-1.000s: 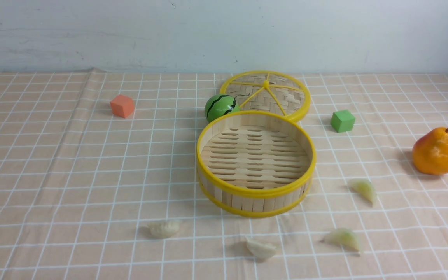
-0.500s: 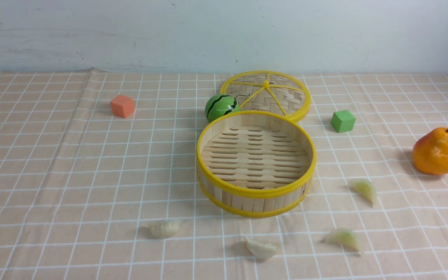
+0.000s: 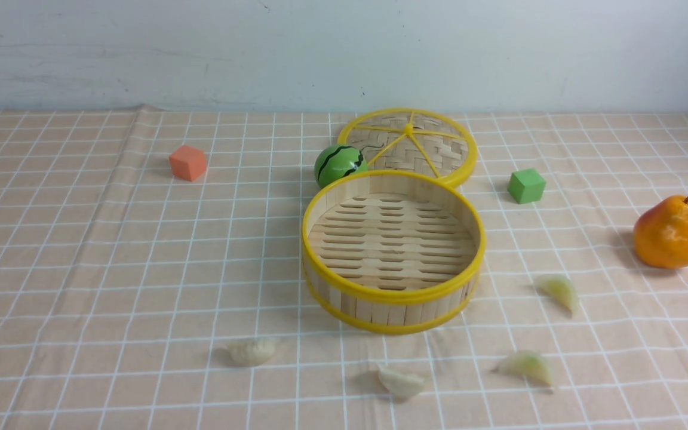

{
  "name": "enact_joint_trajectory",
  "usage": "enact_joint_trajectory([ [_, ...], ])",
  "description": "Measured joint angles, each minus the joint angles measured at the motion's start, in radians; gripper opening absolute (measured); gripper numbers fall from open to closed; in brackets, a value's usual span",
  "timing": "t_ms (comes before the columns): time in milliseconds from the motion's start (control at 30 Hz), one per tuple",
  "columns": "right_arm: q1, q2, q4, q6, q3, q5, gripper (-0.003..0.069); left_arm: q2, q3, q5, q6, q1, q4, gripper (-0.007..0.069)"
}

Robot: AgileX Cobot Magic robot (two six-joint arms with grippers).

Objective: Put the dumplings into the steamer on the table with the brown tablecloth.
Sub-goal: 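Reach for and grasp a dumpling on the table with the left gripper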

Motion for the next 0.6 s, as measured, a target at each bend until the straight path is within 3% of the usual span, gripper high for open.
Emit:
enact_joint_trajectory([
  [133, 0.000, 0.000, 0.097, 0.048, 0.000, -0.015, 0.0240, 0.000, 0.000, -0.045, -0.120, 0.000, -0.165, 0.0239],
  [200, 0.000, 0.000, 0.322, 0.187, 0.007, -0.046, 0.0240, 0.000, 0.000, -0.085, -0.310, 0.000, -0.404, 0.0239],
  [233, 0.000, 0.000, 0.322, 0.200, 0.007, -0.048, 0.0240, 0.000, 0.000, -0.087, -0.325, 0.000, -0.423, 0.0239],
  [267, 0.000, 0.000, 0.481, 0.297, 0.010, -0.060, 0.0240, 0.000, 0.000, -0.101, -0.429, 0.000, -0.571, 0.0239],
  [367, 0.000, 0.000, 0.671, 0.385, 0.010, -0.074, 0.0240, 0.000, 0.000, -0.103, -0.528, 0.000, -0.733, 0.0239],
  [600, 0.000, 0.000, 0.696, 0.318, 0.010, -0.095, 0.0240, 0.000, 0.000, -0.101, -0.548, 0.000, -0.795, 0.0239],
])
